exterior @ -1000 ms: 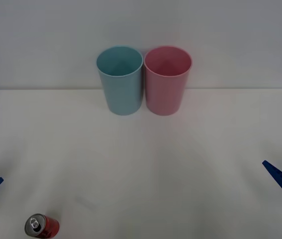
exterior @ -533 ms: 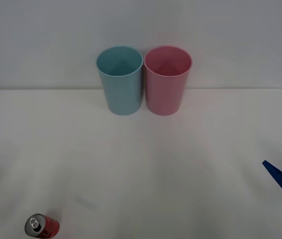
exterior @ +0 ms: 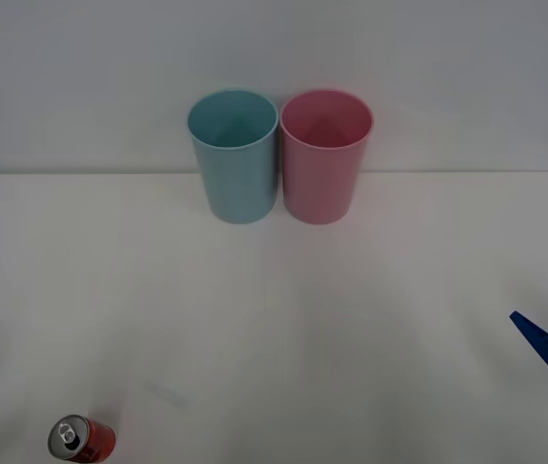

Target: Grasp the object on the table and drop it into the matching bin: aluminum can to the light blue bin, PET bottle to the pink bin.

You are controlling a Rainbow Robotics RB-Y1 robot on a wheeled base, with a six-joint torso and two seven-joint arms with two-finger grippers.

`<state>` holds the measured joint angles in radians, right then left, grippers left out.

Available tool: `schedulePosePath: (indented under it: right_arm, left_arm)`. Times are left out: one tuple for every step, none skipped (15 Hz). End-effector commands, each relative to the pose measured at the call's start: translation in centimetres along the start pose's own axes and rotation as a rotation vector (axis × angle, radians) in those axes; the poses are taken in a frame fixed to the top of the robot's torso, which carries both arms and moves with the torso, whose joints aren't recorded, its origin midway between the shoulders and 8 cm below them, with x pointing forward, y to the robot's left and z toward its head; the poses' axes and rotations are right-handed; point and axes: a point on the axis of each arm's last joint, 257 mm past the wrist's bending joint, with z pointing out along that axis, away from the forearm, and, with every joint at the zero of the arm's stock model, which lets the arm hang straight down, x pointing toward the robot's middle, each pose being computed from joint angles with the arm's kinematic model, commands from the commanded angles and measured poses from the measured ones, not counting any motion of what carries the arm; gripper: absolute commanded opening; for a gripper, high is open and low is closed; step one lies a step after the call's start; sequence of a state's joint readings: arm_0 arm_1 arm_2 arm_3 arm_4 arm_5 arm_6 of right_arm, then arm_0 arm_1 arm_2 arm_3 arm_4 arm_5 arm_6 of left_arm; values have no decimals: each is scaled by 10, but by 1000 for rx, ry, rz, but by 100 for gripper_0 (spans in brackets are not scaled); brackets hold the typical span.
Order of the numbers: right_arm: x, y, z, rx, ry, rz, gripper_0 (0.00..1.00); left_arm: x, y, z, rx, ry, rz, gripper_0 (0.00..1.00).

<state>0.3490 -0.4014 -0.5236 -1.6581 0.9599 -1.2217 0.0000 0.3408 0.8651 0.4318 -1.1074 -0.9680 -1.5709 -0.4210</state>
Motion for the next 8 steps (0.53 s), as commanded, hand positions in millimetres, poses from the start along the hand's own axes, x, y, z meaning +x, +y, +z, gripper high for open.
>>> schedulePosePath:
  right_arm:
    - [0, 0, 0, 0, 0, 0, 100]
    - [0, 0, 0, 0, 0, 0, 100]
    - [0, 0, 0, 0, 0, 0, 100]
    - [0, 0, 0, 0, 0, 0, 100]
    - [0, 0, 0, 0, 0, 0, 100]
    - [0, 0, 0, 0, 0, 0, 100]
    - [0, 0, 0, 0, 0, 0, 100]
    - [0, 0, 0, 0, 0, 0, 100]
  left_arm:
    - [14, -16, 6, 62, 44, 24, 100]
    - [20, -21, 7, 81, 61, 26, 100]
    - [23, -25, 9, 93, 68, 25, 100]
    - [25, -30, 12, 108, 69, 17, 100]
    - [26, -34, 15, 120, 67, 7, 100]
    - [26, -37, 17, 128, 59, -2, 100]
    - [26, -42, 20, 137, 50, -16, 100]
    - [26, -46, 23, 145, 38, -28, 100]
